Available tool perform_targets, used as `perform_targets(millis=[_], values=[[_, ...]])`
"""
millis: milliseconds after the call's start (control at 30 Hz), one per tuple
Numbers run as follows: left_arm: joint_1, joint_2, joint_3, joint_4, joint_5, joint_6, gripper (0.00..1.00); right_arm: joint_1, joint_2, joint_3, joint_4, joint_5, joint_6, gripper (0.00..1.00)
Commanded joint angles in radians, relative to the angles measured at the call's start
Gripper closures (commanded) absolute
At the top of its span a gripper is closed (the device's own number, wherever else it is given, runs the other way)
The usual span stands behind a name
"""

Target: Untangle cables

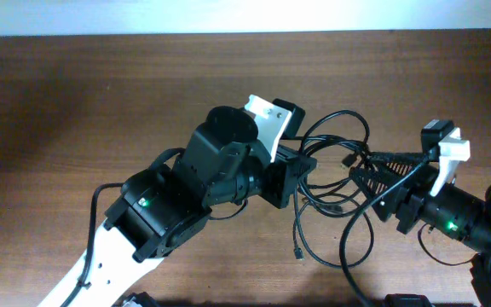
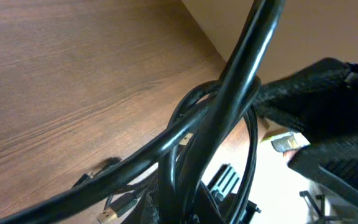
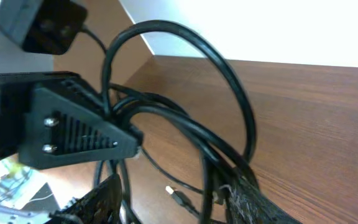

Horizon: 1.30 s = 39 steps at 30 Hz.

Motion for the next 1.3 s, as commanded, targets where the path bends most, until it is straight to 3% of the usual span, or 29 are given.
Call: perform_targets(millis=[0, 167, 233, 267, 333, 500, 567, 667, 733, 1000, 1133, 1267], values=[[0.002, -0.011, 0.011, 0.009, 0.056, 0.017, 1.0, -0.003, -0.003, 0.006, -0.008, 0.062, -0.005, 0.43], [0.002, -0.011, 0.011, 0.114, 0.166, 0.016, 1.0, -0.003, -0.003, 0.006, -0.035, 0.047, -0.005, 0.47], [0.002, -0.011, 0.011, 0.168, 0.177, 0.008, 1.0, -0.003, -0.003, 0.006, -0.039, 0.019, -0.005, 0.66], [0.002, -0.01, 0.011, 0.174, 0.177, -0.005, 1.0, -0.003, -0.003, 0.006, -0.039, 0.016, -0.005, 0.84], [0.002, -0.01, 0.011, 0.173, 0.164, -0.006, 1.0, -0.003, -0.003, 0.006, -0.039, 0.017, -0.005, 0.96], [0.003, -0.01, 0.011, 0.085, -0.051, -0.007, 1.0, -0.003, -0.003, 0.006, -0.04, 0.034, 0.004, 0.96], [0.003, -0.01, 0.011, -0.008, -0.242, -0.164, 1.0, -0.003, -0.003, 0.006, -0.04, 0.036, 0.004, 0.96], [0.003, -0.01, 0.011, -0.14, -0.437, -0.56, 1.0, -0.003, -0.003, 0.006, -0.048, 0.105, 0.061, 0.96], [0.003, -0.01, 0.011, -0.147, -0.445, -0.628, 1.0, -0.003, -0.003, 0.006, -0.055, 0.123, 0.065, 0.96], [0.003, -0.01, 0.011, -0.151, -0.457, -0.642, 1.0, -0.003, -0.003, 0.006, -0.071, 0.196, 0.115, 0.96], [0.003, -0.011, 0.011, -0.253, -0.58, -0.993, 1.0, -0.003, -0.003, 0.006, -0.112, 0.354, 0.236, 0.96], [0.003, -0.033, 0.011, -0.262, -0.652, -1.062, 1.0, -0.003, -0.003, 0.006, -0.153, 0.453, 0.309, 0.96]])
